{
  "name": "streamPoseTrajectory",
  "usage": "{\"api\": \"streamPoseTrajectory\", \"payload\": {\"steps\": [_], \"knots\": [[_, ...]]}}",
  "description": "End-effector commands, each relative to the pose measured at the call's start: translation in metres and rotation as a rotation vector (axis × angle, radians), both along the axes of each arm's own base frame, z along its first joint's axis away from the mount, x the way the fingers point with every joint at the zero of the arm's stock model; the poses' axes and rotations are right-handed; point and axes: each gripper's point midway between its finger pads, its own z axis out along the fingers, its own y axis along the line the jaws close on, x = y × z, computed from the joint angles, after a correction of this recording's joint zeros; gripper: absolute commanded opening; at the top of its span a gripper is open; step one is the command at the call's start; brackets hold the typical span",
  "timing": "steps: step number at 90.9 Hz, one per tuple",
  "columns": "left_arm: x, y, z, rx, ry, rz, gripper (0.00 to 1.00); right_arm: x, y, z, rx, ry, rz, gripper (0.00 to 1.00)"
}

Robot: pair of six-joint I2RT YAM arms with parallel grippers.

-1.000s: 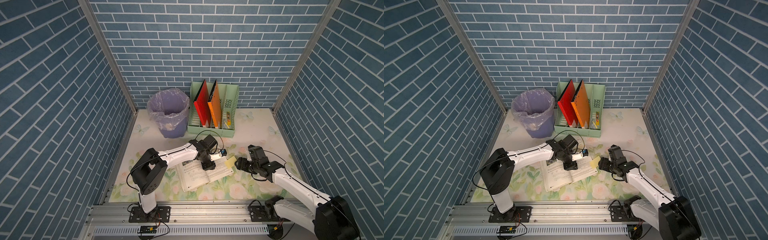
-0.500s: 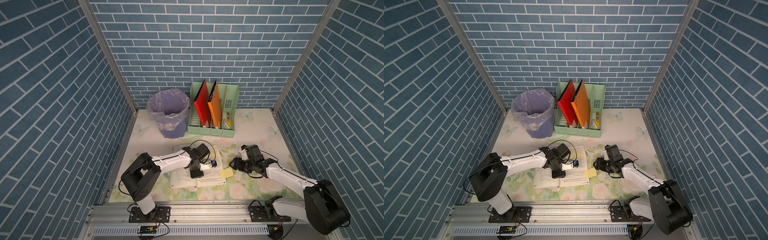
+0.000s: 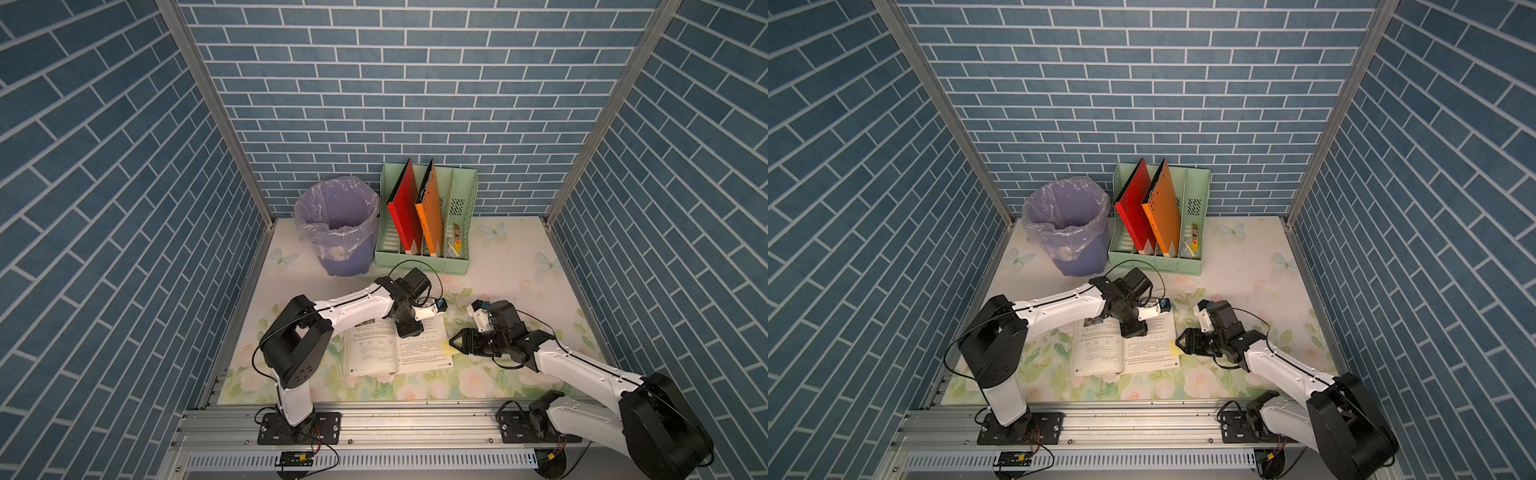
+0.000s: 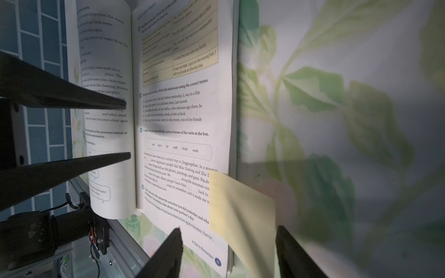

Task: Peel off the used sticky note
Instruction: Tear off the note from the book.

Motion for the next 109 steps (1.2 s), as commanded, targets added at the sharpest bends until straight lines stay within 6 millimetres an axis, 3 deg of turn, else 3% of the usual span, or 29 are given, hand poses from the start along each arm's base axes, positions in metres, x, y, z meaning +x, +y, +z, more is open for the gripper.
{"api": "streamPoseTrajectory", "payload": {"steps": [1, 15, 28, 69, 94, 109], "knots": [[0.006, -0.028, 0.0, -0.051, 0.04, -0.003, 0.49, 0.002, 0.003, -0.001, 0.008, -0.008, -0.002, 0.57], [0.014, -0.05, -0.016, -0.051, 0.06, -0.017, 0.48, 0.005, -0.003, -0.004, -0.023, -0.034, -0.015, 0.41], [0.016, -0.058, -0.027, -0.06, 0.068, -0.025, 0.47, 0.004, -0.011, -0.008, -0.063, -0.052, -0.022, 0.36], [0.013, -0.064, -0.048, -0.038, 0.101, -0.03, 0.47, 0.01, -0.008, -0.01, -0.061, -0.123, 0.013, 0.25], [0.013, -0.057, -0.066, 0.043, 0.042, -0.026, 0.46, 0.01, -0.007, -0.014, -0.103, -0.132, 0.041, 0.01], [0.007, -0.052, -0.075, 0.105, -0.034, -0.059, 0.46, 0.004, 0.0, -0.002, -0.116, -0.199, 0.06, 0.0]]}}
